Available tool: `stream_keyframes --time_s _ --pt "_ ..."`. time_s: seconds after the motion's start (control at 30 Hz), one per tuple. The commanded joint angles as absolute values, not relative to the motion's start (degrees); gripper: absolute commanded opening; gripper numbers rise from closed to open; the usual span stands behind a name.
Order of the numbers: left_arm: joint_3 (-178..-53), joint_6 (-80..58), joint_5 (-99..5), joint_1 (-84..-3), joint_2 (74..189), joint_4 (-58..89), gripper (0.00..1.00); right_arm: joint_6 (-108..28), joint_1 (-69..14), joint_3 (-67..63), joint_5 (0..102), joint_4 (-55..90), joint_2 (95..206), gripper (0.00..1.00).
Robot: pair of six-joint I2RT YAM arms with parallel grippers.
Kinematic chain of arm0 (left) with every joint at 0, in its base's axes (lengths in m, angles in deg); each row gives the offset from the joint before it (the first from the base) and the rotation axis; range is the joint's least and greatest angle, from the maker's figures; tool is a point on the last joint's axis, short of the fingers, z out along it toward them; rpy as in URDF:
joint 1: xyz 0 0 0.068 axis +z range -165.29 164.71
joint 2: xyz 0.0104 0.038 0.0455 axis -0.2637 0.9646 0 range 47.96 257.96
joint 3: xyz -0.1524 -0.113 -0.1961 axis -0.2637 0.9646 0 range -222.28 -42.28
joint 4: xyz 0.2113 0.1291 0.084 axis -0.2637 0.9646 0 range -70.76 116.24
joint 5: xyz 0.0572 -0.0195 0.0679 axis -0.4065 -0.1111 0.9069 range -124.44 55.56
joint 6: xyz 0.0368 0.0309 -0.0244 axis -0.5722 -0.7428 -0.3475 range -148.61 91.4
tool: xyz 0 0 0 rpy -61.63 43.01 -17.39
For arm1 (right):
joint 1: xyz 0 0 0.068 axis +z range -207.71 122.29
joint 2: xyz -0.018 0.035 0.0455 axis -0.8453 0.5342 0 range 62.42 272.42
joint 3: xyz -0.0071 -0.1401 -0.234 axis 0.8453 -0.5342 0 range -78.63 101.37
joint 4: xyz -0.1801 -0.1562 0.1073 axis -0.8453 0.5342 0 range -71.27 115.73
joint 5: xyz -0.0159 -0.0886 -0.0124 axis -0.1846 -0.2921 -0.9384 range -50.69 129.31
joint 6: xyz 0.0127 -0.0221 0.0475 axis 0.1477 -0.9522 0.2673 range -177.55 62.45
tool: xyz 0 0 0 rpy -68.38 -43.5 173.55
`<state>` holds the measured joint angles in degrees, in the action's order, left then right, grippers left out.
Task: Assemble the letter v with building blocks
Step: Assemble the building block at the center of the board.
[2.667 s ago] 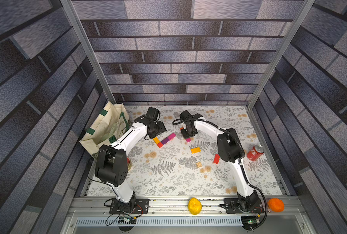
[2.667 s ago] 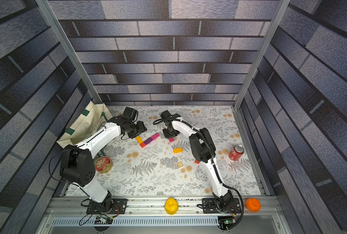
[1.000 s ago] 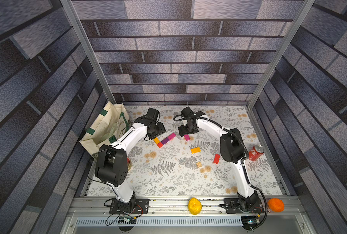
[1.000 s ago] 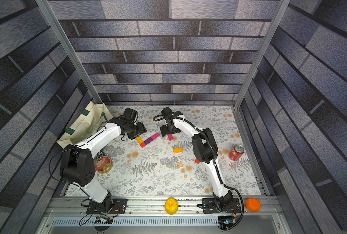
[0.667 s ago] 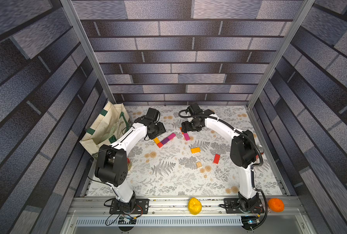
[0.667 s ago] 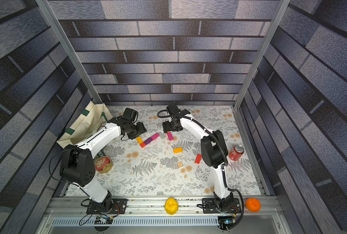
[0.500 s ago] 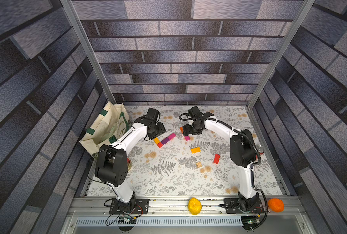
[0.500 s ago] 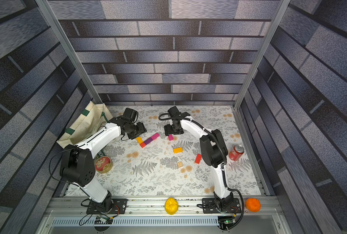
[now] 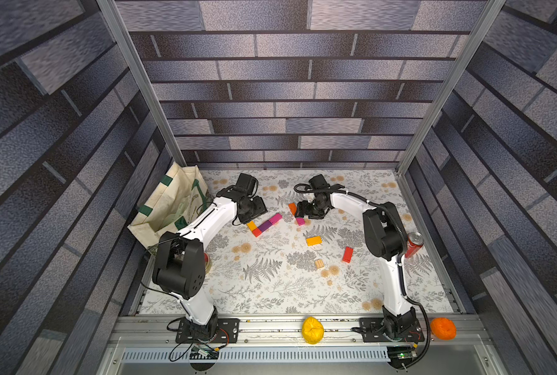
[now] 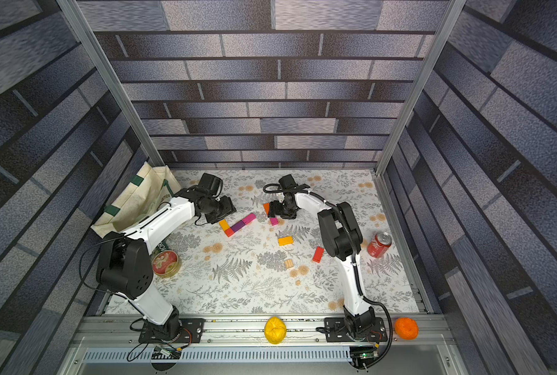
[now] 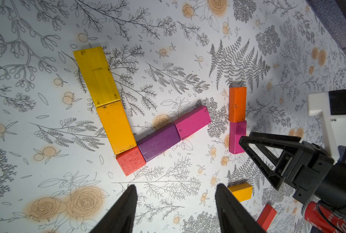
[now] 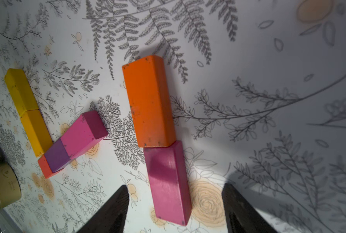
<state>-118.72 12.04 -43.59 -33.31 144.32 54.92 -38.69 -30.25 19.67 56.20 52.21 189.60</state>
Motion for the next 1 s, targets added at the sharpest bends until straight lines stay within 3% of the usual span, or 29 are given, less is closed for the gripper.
stream_keyframes --time_s 0.0,0.97 --pt "-119.89 11.33 -42.82 -33.66 144.12 57.14 0.64 -37.14 -30.23 20.14 58.06 51.04 191.37 0.7" --pt "-119.96 11.35 -42.62 -33.84 144.12 57.59 0.64 -33.68 -30.23 18.06 60.47 49.28 192.29 0.42"
